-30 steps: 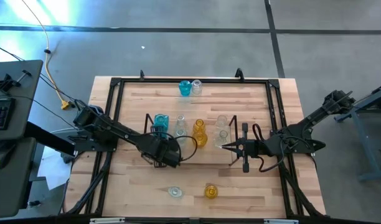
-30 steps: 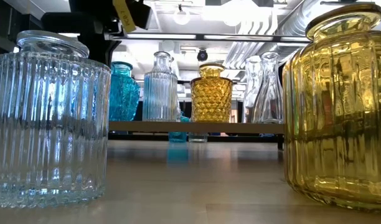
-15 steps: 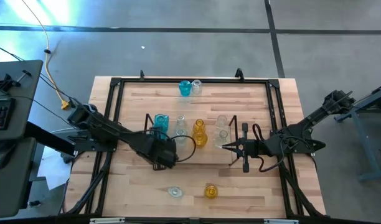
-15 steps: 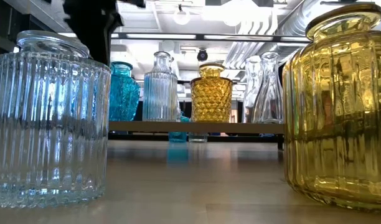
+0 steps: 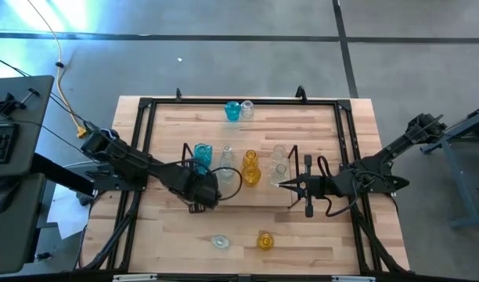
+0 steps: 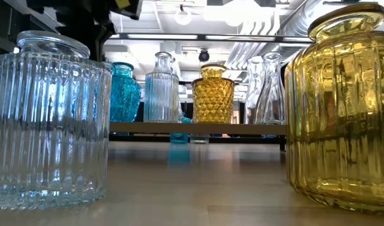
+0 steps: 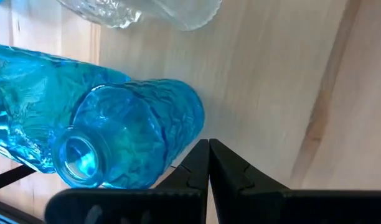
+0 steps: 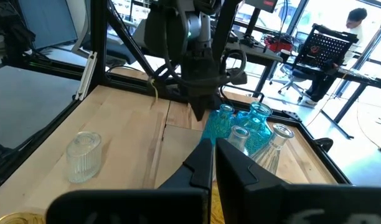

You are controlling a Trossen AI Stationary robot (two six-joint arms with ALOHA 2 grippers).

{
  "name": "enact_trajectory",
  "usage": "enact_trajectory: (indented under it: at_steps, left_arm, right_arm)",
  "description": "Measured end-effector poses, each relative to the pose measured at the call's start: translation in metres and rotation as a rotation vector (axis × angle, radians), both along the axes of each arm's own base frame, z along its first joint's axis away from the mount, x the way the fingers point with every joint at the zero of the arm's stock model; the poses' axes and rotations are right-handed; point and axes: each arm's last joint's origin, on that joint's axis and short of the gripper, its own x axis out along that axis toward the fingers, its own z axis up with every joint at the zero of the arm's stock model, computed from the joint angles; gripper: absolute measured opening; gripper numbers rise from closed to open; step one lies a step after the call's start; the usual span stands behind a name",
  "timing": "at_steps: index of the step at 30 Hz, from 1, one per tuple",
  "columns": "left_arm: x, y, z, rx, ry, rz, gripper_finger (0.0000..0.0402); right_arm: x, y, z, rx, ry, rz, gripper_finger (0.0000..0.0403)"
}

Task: Sort vases onto shelf
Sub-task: Put the bottom right blue vase on the shelf

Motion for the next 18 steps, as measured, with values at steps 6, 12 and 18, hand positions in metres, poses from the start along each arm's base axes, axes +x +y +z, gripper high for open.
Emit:
enact_trajectory:
  at_steps: [6,12,18]
  left_arm:
    - [0.0002,0.001,-0.0012,0.026,-0.007,-0.006,0.0]
    - [0.0003,0.0013,-0.001,0.04,-0.012,-0.008,0.0]
    - [0.0013,0.0032,-0.0009,0.052,-0.016,-0.01,0.0]
  right_arm:
    - [0.0,0.0,0.0,0.0,0.0,0.0,0.0]
    - [0.0,0.0,0.0,0.0,0.0,0.0,0.0]
    - [0.0,0.0,0.0,0.0,0.0,0.0,0.0]
